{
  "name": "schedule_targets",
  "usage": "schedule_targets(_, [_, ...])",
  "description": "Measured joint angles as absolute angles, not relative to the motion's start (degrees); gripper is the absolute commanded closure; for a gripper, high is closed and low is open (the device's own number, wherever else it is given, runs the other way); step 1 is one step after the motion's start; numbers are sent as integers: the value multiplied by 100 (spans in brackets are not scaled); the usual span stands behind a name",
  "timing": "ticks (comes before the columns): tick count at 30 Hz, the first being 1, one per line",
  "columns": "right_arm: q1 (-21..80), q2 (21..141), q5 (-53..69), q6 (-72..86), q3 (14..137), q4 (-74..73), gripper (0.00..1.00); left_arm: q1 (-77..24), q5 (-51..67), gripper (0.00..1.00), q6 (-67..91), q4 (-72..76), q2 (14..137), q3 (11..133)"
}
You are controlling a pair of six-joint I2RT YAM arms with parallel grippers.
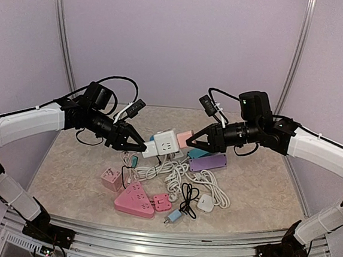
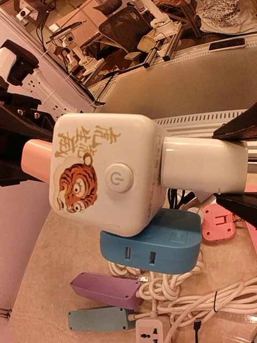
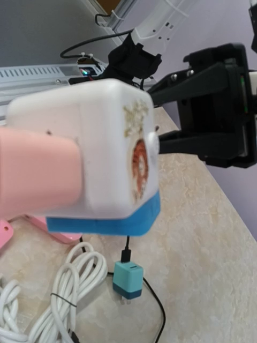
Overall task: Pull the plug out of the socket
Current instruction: Remove the plug from the socket.
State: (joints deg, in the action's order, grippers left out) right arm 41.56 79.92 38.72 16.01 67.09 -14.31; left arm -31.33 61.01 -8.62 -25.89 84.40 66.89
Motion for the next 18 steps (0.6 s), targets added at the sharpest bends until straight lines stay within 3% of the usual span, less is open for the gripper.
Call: schedule_targets(18, [3981,7341,4849,1962,6377,-711,100,-3120,6077,100,-921,-2705,8392,6724])
